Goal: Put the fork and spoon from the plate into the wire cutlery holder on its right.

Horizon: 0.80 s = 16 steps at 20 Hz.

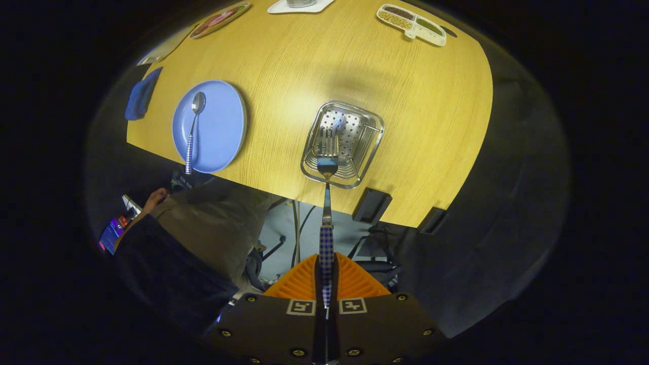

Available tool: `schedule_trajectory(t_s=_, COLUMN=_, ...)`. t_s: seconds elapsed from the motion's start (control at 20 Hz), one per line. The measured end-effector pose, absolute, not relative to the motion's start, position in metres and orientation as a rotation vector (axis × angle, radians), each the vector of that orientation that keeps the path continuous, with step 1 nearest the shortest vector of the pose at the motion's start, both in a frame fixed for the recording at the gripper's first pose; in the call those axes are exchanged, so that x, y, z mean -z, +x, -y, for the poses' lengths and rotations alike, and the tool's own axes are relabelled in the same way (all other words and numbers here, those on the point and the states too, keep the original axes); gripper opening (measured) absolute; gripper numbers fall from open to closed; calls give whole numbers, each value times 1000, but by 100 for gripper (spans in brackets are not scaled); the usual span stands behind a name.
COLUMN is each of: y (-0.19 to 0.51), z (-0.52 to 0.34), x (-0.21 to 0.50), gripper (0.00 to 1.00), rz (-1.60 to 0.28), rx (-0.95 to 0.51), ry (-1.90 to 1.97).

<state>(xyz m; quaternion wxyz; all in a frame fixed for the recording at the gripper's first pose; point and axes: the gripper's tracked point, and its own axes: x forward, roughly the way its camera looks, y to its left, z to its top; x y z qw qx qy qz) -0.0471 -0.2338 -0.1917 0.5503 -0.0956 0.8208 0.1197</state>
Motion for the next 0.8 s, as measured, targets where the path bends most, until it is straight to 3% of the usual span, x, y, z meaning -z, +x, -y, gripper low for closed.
schedule_trajectory(t_s=0.8, y=3, z=233, x=245, gripper=2, rz=-2084, rx=-223, ry=-263)
